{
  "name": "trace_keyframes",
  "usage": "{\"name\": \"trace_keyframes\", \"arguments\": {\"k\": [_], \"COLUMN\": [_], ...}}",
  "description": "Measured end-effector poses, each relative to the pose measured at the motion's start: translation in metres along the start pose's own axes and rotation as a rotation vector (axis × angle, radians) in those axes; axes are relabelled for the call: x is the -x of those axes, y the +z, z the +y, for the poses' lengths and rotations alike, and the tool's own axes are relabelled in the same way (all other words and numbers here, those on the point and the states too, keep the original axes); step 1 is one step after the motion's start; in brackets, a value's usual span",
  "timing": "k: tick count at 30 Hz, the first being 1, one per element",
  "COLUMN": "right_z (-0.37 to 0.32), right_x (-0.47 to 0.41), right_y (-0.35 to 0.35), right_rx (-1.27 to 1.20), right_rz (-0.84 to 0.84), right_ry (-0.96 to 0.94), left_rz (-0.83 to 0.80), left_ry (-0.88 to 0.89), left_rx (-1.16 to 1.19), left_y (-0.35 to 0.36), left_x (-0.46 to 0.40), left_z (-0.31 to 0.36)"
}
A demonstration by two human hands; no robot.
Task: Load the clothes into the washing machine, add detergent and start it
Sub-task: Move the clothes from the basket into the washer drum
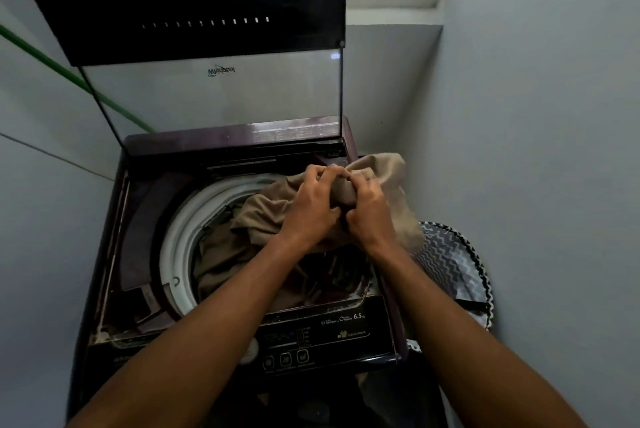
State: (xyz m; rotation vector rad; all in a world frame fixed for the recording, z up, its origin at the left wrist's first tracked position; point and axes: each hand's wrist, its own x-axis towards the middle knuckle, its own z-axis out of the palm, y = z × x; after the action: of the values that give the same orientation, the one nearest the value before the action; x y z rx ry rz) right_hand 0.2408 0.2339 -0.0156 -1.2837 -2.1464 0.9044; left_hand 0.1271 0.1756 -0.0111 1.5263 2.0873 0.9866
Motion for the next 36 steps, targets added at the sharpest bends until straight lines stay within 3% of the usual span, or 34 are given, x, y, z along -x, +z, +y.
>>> {"name": "trace_keyframes", "arguments": {"k": [7, 13, 17, 21, 24, 26, 28, 32, 36], "right_z": [-0.043, -0.071, -0.075, -0.063, -0.047, -0.036, -0.025, -0.002, 0.009], "right_x": [-0.006, 0.001, 0.008, 0.011, 0.004, -0.002, -0.003, -0.002, -0.013], "right_y": [0.036, 0.074, 0.111, 0.140, 0.145, 0.145, 0.148, 0.170, 0.192], "right_rx": [0.065, -0.126, -0.045, -0.034, -0.100, 0.163, 0.319, 0.125, 0.107], "right_rz": [-0.055, -0.319, -0.513, -0.794, -0.663, -0.618, -0.707, -0.839, -0.880], "right_ry": [-0.149, -0.110, -0.058, 0.130, 0.249, 0.261, 0.330, 0.397, 0.480], "left_rz": [0.197, 0.239, 0.101, -0.269, -0.350, -0.324, -0.348, -0.451, -0.567], "left_ry": [-0.081, -0.172, -0.308, -0.454, -0.497, -0.528, -0.531, -0.466, -0.492], "left_rx": [0.030, 0.041, -0.107, -0.361, -0.263, -0.163, -0.111, -0.082, -0.129], "left_y": [-0.050, -0.075, -0.082, -0.088, -0.089, -0.085, -0.079, -0.061, -0.046], "left_x": [0.017, 0.045, 0.064, 0.073, 0.072, 0.070, 0.066, 0.066, 0.067], "left_z": [-0.029, -0.073, -0.109, -0.139, -0.159, -0.168, -0.173, -0.192, -0.217]}}
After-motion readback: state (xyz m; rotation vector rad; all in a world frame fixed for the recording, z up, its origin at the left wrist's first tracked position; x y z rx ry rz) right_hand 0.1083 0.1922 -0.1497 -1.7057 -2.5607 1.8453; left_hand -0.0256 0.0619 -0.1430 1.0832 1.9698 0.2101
